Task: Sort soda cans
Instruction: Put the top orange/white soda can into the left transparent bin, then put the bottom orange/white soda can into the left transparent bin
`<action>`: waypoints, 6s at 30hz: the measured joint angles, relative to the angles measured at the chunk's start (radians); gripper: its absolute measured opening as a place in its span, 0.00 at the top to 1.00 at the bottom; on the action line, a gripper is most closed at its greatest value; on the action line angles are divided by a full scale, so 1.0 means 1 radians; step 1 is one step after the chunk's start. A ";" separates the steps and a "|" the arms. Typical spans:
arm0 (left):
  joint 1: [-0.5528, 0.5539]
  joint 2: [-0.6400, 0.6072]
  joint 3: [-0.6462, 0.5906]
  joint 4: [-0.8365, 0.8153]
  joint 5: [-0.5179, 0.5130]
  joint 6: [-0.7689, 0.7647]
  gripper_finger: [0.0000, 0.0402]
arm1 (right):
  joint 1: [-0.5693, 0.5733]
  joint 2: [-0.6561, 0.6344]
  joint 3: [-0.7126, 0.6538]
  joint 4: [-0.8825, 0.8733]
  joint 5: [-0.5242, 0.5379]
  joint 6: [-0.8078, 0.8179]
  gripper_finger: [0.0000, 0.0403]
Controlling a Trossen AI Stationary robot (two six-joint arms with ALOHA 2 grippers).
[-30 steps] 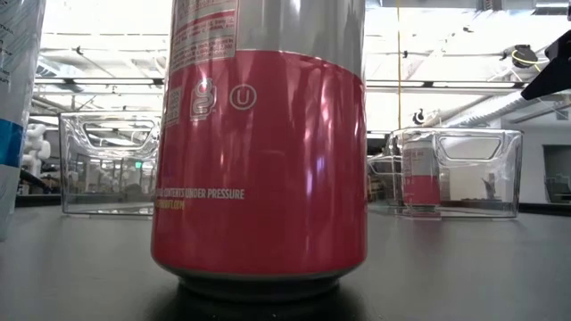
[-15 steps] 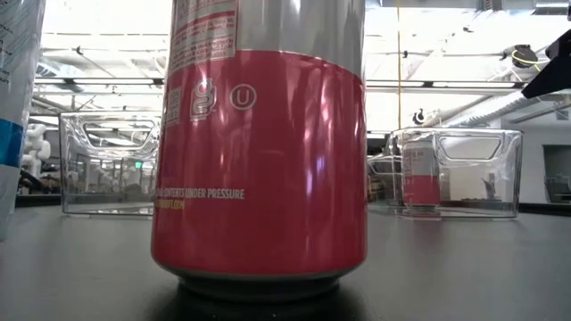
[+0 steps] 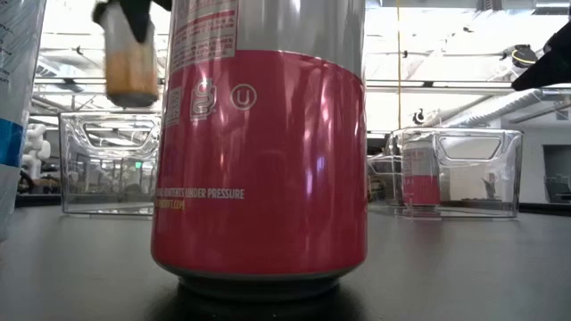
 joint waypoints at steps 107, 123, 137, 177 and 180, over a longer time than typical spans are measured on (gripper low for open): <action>0.328 0.467 -0.046 0.501 0.041 0.767 0.02 | -0.006 0.000 0.000 0.043 0.009 0.099 0.02; 0.331 0.374 -0.032 0.378 0.015 0.721 0.03 | -0.006 0.000 0.000 0.043 0.009 0.106 0.02; 0.326 0.096 -0.032 0.238 -0.004 0.595 0.03 | -0.006 0.000 0.000 0.041 0.009 0.099 0.02; -0.155 -0.264 -0.235 -0.049 -0.034 -0.407 0.03 | -0.006 0.000 0.000 0.047 0.007 0.046 0.02; -0.288 -0.234 -0.258 -0.002 -0.034 -0.540 0.03 | -0.006 0.000 0.000 0.047 -0.001 0.046 0.02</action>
